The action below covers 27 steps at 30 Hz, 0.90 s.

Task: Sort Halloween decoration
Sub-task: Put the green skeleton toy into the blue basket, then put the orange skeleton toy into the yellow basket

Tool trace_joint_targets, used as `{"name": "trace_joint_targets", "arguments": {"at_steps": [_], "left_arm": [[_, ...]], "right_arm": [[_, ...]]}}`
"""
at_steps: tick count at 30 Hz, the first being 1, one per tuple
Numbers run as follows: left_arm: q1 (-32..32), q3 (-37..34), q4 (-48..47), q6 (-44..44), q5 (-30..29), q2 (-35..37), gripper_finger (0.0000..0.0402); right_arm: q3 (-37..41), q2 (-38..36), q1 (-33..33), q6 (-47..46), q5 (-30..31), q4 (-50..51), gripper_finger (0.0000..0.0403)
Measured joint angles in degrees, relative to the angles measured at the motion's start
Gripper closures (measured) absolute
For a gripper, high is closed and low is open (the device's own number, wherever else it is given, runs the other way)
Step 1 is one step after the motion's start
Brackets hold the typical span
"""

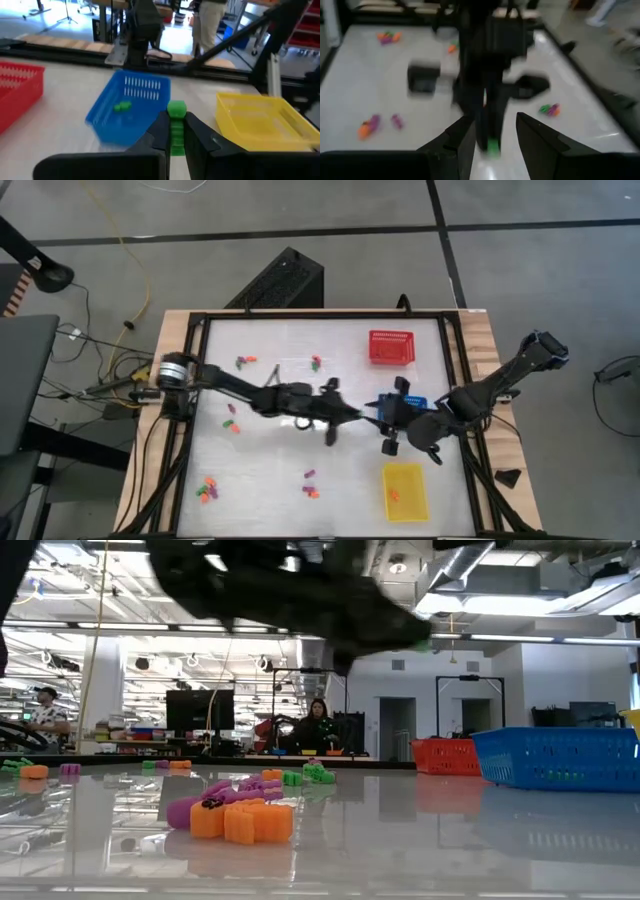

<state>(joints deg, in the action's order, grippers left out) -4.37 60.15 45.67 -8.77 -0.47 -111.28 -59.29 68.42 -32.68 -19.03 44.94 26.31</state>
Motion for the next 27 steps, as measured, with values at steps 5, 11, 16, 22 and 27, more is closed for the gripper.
{"name": "trace_joint_targets", "arguments": {"at_steps": [5, 11, 16, 22, 27], "left_arm": [[0.88, 10.01, -0.83, 3.12, 0.11, -9.08, 0.0386], [2.52, 20.56, -4.84, -0.22, 1.23, -16.88, 0.0386], [3.49, 27.51, -8.9, -1.85, 2.88, -20.77, 0.0385], [3.73, 30.54, -12.96, 0.87, 2.76, -22.19, 0.0343], [3.73, 32.36, -18.79, 1.86, 3.06, -22.1, 0.0283]], "right_arm": [[0.0, -1.3, -4.77, 0.0, 13.13, 0.26, 0.0232], [0.02, -2.16, -9.67, 0.16, 21.53, 0.71, 0.0232], [0.04, -2.07, -10.88, 0.18, 24.23, 0.98, 0.0232], [0.04, -2.07, -10.67, 0.18, 24.23, 1.28, 0.0232], [0.04, -2.07, -10.69, 0.0, 24.21, 1.55, 0.0232]]}}
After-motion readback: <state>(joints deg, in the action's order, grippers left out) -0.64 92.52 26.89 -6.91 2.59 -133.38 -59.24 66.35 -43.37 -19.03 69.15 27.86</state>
